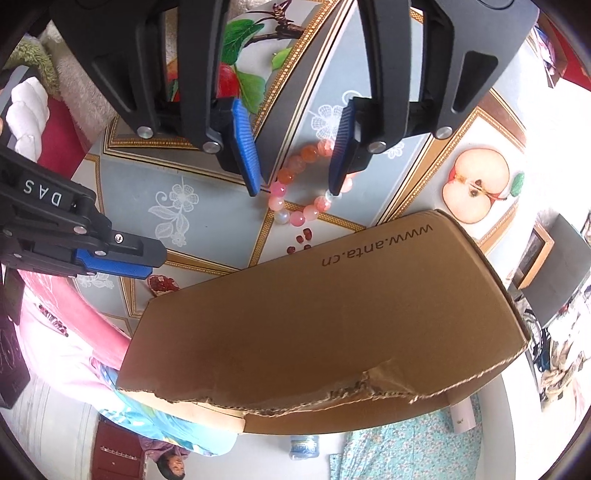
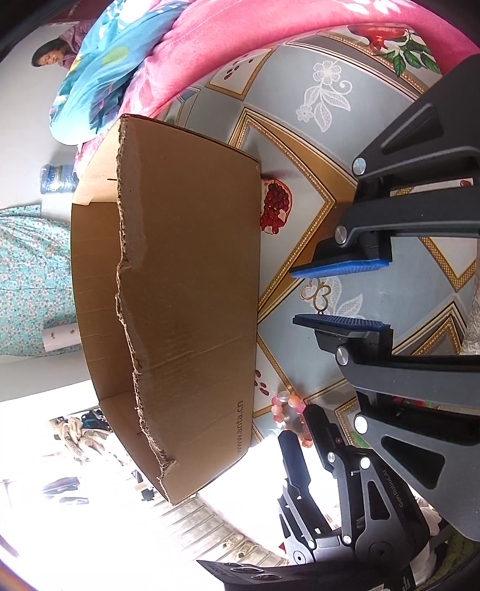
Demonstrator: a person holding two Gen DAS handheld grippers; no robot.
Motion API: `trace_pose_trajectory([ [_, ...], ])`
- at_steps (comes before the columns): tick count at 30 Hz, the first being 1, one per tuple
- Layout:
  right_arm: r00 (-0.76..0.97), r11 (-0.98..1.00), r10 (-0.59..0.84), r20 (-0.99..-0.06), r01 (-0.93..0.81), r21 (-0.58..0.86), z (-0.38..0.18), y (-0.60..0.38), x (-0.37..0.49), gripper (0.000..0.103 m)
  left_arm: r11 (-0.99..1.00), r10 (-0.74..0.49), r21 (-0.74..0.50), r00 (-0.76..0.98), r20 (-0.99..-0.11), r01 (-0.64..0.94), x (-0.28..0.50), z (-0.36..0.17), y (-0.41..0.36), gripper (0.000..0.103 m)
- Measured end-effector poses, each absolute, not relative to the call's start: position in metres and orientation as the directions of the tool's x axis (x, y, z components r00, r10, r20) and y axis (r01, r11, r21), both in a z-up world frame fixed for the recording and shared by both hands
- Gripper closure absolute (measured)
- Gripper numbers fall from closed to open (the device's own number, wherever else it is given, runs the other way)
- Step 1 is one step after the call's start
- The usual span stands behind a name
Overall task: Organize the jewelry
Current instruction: 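Close the left tool on the pink bead bracelet while the right tool grasps the gold charm, then carry the bracelet with the left tool while the right tool carries the charm over the box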
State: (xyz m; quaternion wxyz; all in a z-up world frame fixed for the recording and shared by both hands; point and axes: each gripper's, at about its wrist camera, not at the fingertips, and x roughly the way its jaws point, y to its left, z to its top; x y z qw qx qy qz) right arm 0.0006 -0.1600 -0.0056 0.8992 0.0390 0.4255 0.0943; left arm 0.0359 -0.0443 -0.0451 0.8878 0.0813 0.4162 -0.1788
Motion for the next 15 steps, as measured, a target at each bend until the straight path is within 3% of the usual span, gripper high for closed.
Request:
trace_pose_trajectory([
  [5, 0.617, 0.976, 0.219, -0.756, -0.137, 0.170, -0.007, -0.165, 0.006, 0.083, 0.923, -0.206, 0.051, 0.603, -0.771, 0.380, 0.039, -0.047, -0.050, 0.066],
  [9, 0.603, 0.969, 0.246, -0.759, -0.136, 0.207, -0.005, -0.168, 0.009, 0.083, 0.914, -0.203, 0.061, 0.583, -0.787, 0.401, 0.041, -0.046, -0.055, 0.094],
  [15, 0.593, 0.957, 0.286, -0.753, -0.135, 0.258, 0.004, -0.172, 0.010, 0.083, 0.910, -0.253, 0.008, 0.567, -0.784, 0.415, 0.041, -0.029, -0.050, 0.095],
])
